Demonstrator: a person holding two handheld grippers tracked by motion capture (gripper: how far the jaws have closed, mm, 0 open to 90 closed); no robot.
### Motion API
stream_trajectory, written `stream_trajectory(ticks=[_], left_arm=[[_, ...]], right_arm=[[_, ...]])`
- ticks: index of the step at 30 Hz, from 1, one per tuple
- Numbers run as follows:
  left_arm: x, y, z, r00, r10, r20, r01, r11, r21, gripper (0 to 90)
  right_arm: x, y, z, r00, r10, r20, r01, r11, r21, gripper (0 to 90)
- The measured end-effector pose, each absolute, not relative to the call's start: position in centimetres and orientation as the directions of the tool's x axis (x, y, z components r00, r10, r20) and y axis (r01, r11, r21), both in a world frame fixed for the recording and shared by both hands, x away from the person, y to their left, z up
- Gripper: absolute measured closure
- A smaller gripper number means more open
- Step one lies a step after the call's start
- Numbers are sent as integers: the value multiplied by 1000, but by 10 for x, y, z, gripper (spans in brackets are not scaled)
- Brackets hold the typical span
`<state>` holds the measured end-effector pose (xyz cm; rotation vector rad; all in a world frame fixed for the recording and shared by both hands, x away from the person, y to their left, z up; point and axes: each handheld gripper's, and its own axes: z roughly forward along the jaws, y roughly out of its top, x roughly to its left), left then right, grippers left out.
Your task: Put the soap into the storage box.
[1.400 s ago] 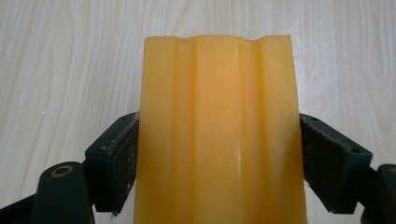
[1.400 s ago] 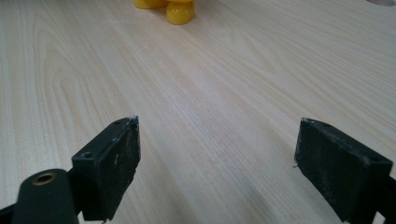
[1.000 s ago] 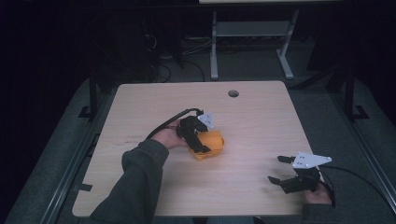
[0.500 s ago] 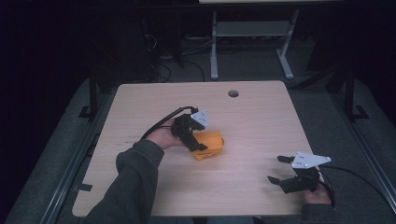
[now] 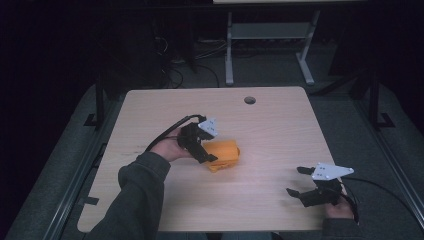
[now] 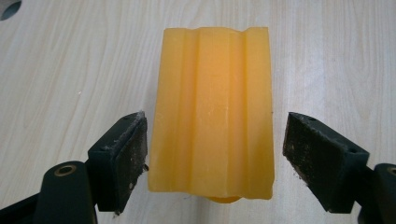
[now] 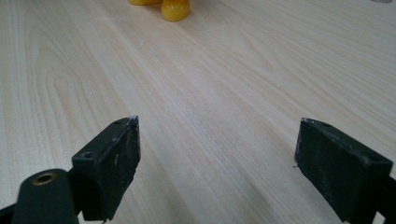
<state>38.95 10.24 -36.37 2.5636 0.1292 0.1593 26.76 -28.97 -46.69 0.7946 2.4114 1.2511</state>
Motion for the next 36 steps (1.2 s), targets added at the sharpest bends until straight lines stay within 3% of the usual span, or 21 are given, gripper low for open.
stream_trajectory(ticks=[36], left_arm=[[363, 139, -359, 980, 174, 93, 89, -811, 579, 229]], right_arm=[[267, -292, -465, -777, 629, -24, 342, 453, 823, 137]])
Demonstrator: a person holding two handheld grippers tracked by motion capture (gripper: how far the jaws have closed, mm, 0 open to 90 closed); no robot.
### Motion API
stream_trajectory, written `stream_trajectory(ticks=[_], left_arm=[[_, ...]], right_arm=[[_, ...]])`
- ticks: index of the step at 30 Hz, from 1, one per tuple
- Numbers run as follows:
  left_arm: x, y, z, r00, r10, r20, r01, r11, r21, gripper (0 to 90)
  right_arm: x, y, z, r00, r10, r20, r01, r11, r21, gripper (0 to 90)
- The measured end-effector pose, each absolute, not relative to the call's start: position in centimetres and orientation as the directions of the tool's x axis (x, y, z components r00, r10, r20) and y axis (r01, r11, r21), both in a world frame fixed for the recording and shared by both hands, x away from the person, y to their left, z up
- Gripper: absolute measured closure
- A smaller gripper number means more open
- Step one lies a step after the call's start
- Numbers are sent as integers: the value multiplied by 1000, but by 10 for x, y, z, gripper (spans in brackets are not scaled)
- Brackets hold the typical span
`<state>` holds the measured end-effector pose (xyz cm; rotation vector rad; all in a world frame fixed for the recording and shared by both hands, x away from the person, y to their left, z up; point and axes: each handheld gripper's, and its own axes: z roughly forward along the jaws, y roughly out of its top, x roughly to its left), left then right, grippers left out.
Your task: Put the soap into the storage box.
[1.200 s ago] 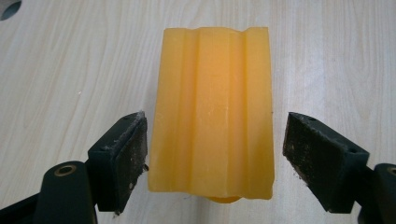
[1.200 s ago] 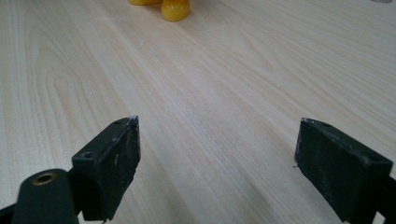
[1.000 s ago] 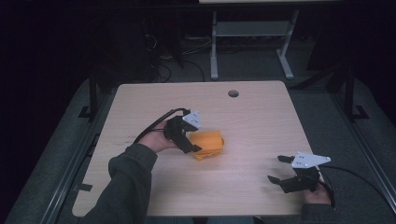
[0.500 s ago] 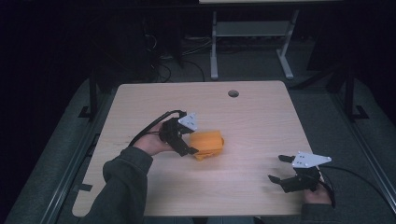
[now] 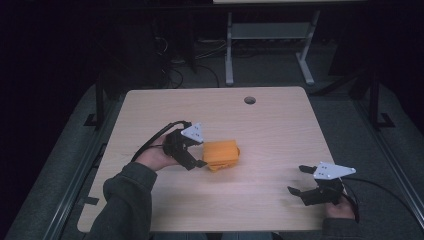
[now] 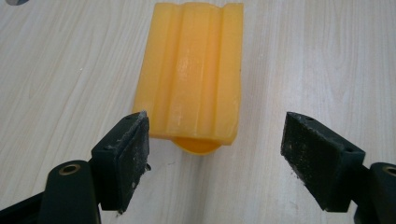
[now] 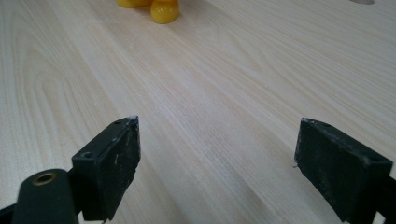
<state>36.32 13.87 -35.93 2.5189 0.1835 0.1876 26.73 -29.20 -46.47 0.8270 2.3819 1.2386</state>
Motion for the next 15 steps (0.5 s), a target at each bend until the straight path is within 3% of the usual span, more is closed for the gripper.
stream_trajectory(ticks=[15], left_arm=[[350, 149, -357, 980, 170, 100, 81, -810, 581, 226]], right_arm=[[268, -292, -465, -767, 641, -24, 346, 445, 826, 137]])
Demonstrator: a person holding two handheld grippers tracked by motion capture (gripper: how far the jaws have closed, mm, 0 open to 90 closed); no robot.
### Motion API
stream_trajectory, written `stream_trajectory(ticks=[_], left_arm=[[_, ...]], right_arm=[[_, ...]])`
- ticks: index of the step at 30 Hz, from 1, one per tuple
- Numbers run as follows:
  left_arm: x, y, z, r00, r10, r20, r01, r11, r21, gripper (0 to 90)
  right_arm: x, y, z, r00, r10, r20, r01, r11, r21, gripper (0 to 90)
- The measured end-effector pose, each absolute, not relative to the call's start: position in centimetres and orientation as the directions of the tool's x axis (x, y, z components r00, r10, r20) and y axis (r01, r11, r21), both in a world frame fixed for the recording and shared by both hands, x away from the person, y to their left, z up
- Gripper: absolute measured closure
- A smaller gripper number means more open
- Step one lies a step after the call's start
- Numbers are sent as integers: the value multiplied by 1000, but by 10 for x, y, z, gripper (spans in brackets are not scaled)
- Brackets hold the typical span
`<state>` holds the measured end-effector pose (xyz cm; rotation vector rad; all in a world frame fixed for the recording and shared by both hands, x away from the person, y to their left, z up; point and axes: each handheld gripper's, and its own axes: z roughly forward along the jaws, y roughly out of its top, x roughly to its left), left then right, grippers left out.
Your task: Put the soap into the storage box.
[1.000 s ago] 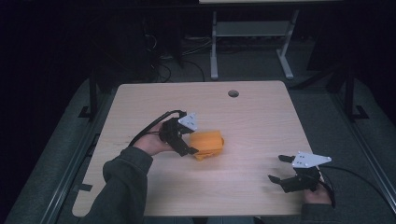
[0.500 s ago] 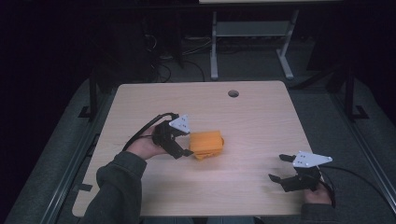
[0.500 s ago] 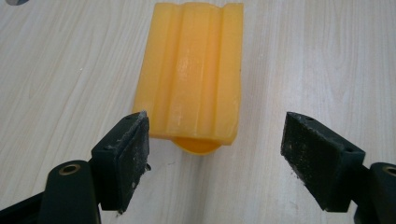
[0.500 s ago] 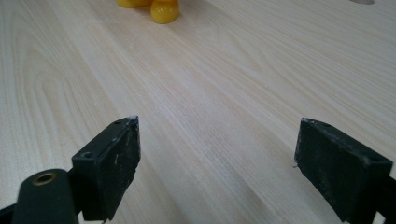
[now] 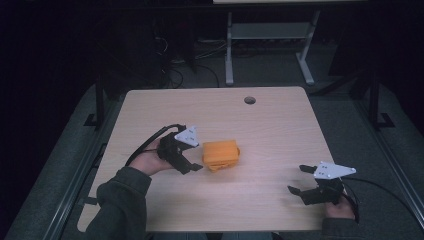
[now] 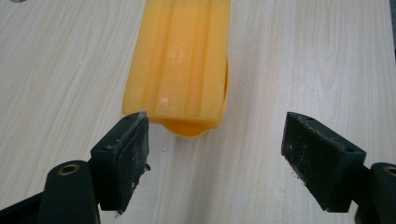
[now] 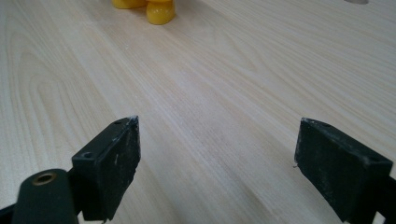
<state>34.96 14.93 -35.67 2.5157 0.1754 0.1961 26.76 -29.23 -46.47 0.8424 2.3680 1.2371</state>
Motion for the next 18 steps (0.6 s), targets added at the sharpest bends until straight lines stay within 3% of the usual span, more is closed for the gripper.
stream_trajectory(ticks=[18], left_arm=[[336, 170, -368, 974, 209, 86, 119, -800, 587, 225]], right_arm=[[267, -292, -465, -762, 647, -24, 352, 445, 823, 137]])
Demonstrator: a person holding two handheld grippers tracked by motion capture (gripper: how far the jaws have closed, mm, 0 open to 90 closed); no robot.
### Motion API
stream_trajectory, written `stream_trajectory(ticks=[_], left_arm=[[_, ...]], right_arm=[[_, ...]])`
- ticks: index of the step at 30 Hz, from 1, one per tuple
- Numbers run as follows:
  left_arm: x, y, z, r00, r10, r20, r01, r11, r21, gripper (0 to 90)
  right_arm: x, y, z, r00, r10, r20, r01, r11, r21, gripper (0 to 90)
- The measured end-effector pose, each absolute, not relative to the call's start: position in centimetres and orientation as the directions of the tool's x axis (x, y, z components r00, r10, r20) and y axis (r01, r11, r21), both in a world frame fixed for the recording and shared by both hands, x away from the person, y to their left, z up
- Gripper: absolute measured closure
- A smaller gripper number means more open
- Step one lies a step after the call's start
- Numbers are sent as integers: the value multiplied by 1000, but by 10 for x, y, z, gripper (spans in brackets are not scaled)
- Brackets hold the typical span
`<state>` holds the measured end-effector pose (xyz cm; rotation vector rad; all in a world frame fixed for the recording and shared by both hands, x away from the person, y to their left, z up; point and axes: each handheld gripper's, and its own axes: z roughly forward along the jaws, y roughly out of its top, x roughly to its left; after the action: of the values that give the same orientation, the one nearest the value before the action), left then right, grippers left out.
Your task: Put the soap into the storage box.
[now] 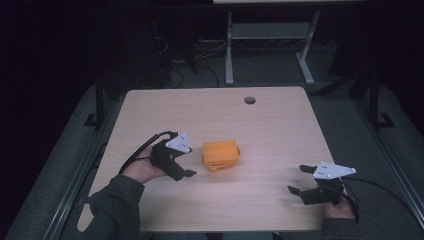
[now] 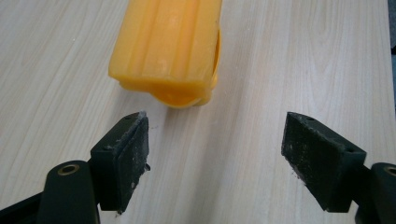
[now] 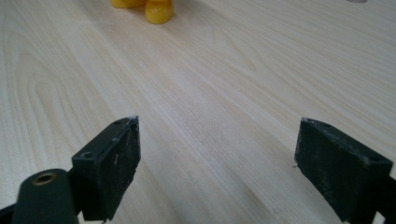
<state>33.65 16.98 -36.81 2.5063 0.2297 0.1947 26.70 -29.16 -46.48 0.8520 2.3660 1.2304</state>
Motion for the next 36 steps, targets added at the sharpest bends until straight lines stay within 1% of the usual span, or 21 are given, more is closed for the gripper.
stream_trajectory(ticks=[3, 5, 15, 17, 36], left_arm=[[335, 171, -367, 974, 207, 87, 118, -801, 587, 224], [332, 173, -367, 973, 214, 82, 122, -788, 604, 224], [323, 178, -369, 976, 201, 83, 113, -795, 595, 224], [321, 180, -371, 974, 216, 71, 130, -787, 603, 224], [309, 194, -381, 970, 232, 67, 145, -781, 608, 218]], right_arm=[[267, -291, -465, -762, 647, -27, 351, 447, 823, 137], [267, -291, -465, -761, 649, -23, 355, 446, 821, 137], [267, -290, -465, -758, 652, -25, 358, 447, 820, 137], [266, -290, -465, -758, 651, -25, 356, 446, 821, 137], [265, -291, -465, -756, 654, -26, 358, 446, 820, 137]])
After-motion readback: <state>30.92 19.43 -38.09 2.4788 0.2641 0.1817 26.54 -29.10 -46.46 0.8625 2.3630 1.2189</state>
